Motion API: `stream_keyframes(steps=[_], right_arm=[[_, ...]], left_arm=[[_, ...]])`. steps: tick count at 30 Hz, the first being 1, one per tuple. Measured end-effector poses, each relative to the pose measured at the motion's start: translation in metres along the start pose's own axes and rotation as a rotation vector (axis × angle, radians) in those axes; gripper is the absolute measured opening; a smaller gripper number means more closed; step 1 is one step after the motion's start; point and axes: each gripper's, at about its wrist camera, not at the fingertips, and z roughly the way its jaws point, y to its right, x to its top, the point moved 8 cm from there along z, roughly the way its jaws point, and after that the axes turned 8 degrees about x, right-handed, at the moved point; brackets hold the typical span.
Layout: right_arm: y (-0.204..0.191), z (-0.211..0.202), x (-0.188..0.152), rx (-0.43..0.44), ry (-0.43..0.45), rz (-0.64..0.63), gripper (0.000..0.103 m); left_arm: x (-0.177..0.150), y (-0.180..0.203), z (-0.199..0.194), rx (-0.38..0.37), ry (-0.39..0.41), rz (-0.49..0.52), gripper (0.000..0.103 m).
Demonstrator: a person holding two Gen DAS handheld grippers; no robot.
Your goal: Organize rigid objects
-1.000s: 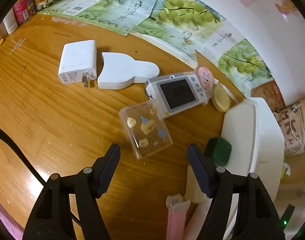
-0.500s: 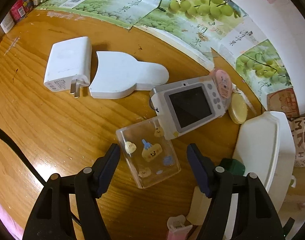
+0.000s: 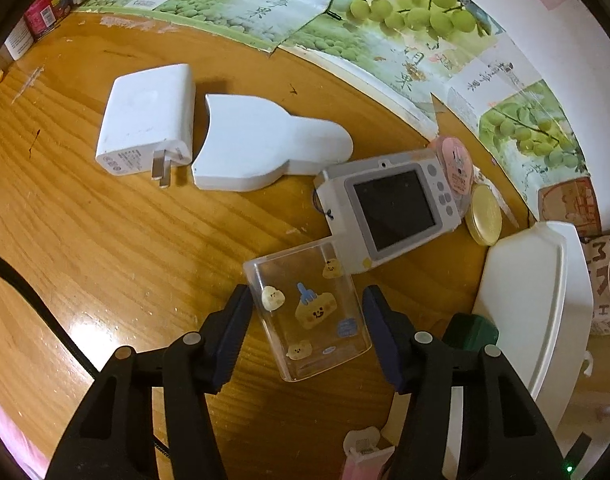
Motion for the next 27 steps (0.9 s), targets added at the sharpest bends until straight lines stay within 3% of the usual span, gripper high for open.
stream_keyframes(steps=[13, 27], right_arm=[[-0.008, -0.008, -0.012, -0.003, 0.036, -0.012, 0.008], [-0.013, -0.019, -0.024, -0.020, 0.061, -0.045, 0.010]], left_arm=[[-0.041, -0.002, -0.010, 0.003, -0.007, 0.066, 0.060], [-0.076, -0.008, -0.036, -0.029, -0.004, 0.040, 0.060]])
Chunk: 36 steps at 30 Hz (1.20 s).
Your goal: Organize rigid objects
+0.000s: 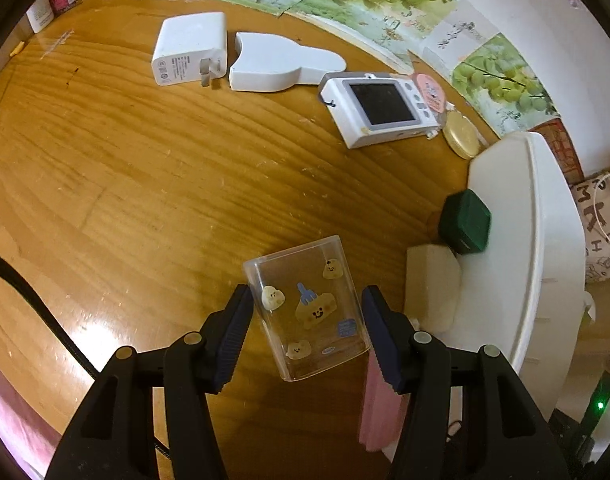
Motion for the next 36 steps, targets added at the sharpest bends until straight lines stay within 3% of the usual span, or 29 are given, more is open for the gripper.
stream_keyframes(steps=[7, 14, 18, 25, 36], right_arm=[[-0.006, -0.005, -0.003, -0.005, 0.005, -0.006, 0.011], [-0.012, -0.004, -0.006, -0.016, 0.009, -0.005, 0.011], [-0.012, -0.005, -0.007, -0.017, 0.012, -0.003, 0.011], [-0.010, -0.005, -0.009, -0.013, 0.013, -0.001, 0.011], [-0.007, -0.004, -0.009, -0.016, 0.012, -0.006, 0.011]], left_arm=[[-0.006, 0.018, -0.031, -0.036, 0.113, 0.083, 0.060], [-0.008, 0.050, -0.068, -0.138, 0.274, 0.190, 0.060], [-0.010, 0.076, -0.081, -0.180, 0.309, 0.296, 0.060], [-0.030, 0.114, -0.093, -0.238, 0.330, 0.445, 0.060], [-0.081, 0.168, -0.097, -0.317, 0.282, 0.672, 0.060]])
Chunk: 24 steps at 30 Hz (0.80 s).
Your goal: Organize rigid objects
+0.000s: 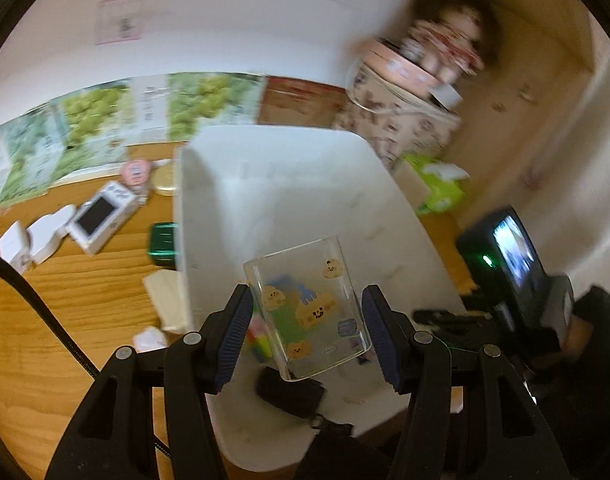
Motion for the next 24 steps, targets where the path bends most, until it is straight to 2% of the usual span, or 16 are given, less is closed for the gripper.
stream_keyframes(steps=[7, 14, 16, 21, 24], right_arm=[[0.002, 0.001, 0.000, 0.000, -0.001, 0.000, 0.011], [0.003, 0.001, -0.001, 0.000, -0.002, -0.003, 0.011], [0.003, 0.001, -0.001, -0.001, -0.002, -0.004, 0.011], [0.003, 0.005, -0.001, -0.004, -0.008, -0.006, 0.011], [0.002, 0.007, 0.000, -0.006, -0.011, -0.007, 0.011]], left_arm=[[-0.007, 0.026, 0.001, -0.040, -0.023, 0.097, 0.061], [-0.008, 0.024, 0.002, -0.035, -0.037, 0.088, 0.062], [-0.007, 0.022, 0.002, -0.031, -0.036, 0.081, 0.071], [-0.004, 0.020, -0.002, -0.013, -0.018, 0.079, 0.077], [-0.002, 0.016, -0.002, -0.002, -0.011, 0.072, 0.078]])
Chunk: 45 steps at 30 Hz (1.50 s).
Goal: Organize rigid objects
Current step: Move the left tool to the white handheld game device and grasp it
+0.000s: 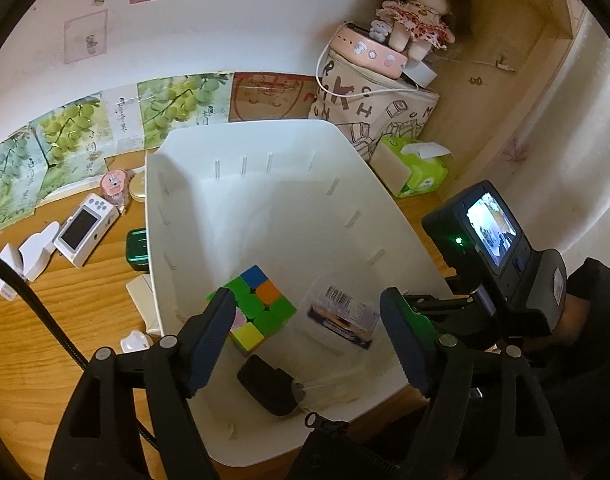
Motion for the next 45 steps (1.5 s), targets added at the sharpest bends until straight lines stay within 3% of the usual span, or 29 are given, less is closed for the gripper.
stream_keyframes(steps=[7, 18, 25, 35, 45], right_arm=[[-0.001, 0.001, 0.002, -0.001, -0.002, 0.000, 0.011], [-0.001, 0.003, 0.001, -0.001, -0.005, -0.004, 0.013], [-0.002, 0.003, 0.002, -0.007, -0.012, -0.005, 0.013], [-0.005, 0.005, 0.008, -0.023, -0.031, 0.001, 0.013], [-0.002, 0.010, 0.014, -0.027, -0.051, 0.024, 0.013]], left_arm=[[0.014, -0.026, -0.003, 0.069, 0.025, -0.053, 0.078], [0.053, -0.104, -0.018, 0.224, 0.104, -0.095, 0.078], [0.067, -0.143, -0.010, 0.241, 0.029, -0.077, 0.078], [0.088, -0.196, 0.025, 0.326, -0.103, -0.006, 0.078], [0.090, -0.218, 0.086, 0.279, -0.269, 0.067, 0.085]])
